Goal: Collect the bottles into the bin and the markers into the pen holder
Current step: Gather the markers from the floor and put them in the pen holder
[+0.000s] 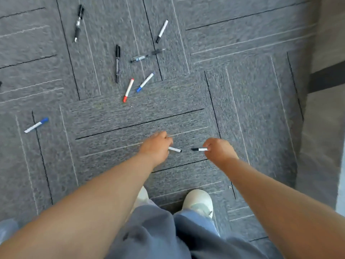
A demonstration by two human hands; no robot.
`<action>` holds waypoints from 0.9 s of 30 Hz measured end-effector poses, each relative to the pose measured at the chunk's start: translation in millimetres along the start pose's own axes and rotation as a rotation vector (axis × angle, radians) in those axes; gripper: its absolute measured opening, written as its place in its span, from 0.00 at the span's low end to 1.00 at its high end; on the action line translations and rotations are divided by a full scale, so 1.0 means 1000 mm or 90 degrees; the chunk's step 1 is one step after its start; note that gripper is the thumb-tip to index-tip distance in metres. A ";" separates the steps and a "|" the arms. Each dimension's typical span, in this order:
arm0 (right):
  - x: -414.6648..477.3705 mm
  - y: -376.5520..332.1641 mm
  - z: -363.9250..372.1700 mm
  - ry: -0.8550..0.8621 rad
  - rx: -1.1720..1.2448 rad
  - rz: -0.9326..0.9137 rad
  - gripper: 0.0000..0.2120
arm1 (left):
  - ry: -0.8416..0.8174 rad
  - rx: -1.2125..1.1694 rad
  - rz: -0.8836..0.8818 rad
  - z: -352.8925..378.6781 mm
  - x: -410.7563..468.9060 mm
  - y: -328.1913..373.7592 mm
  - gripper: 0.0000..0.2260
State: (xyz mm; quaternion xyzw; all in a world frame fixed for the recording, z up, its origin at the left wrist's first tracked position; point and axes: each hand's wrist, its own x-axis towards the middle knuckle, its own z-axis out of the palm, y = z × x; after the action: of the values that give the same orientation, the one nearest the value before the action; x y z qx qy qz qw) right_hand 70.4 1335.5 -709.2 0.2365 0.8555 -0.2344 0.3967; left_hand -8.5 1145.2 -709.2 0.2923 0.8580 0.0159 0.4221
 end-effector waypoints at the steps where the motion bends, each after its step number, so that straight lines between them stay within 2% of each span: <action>1: 0.015 0.005 0.009 -0.001 -0.014 -0.015 0.10 | -0.006 0.027 0.021 0.008 0.015 -0.005 0.14; 6: 0.062 0.015 0.028 -0.029 -0.123 -0.089 0.13 | -0.030 0.108 0.160 0.027 0.060 -0.020 0.16; 12: 0.089 0.007 0.031 -0.084 -0.325 -0.165 0.13 | -0.112 0.313 0.330 0.025 0.092 -0.025 0.23; 17: 0.090 0.009 0.042 -0.128 -0.438 -0.205 0.08 | -0.138 0.337 0.390 0.046 0.098 -0.014 0.14; 20: 0.090 0.012 0.037 -0.144 -0.413 -0.221 0.06 | -0.126 0.305 0.416 0.043 0.100 -0.017 0.11; 23: 0.094 0.005 0.010 -0.088 -0.314 -0.204 0.08 | -0.037 0.245 0.359 0.019 0.103 -0.030 0.12; 27: 0.106 -0.024 -0.038 0.032 -0.210 -0.181 0.11 | 0.025 0.142 0.132 -0.035 0.099 -0.082 0.05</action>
State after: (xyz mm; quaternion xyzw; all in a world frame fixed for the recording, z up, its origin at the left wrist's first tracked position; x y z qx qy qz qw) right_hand -26.3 1362.7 -765.8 0.0509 0.9165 -0.1388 0.3718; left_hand -121.5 1136.2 -780.2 0.4238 0.8278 -0.0305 0.3664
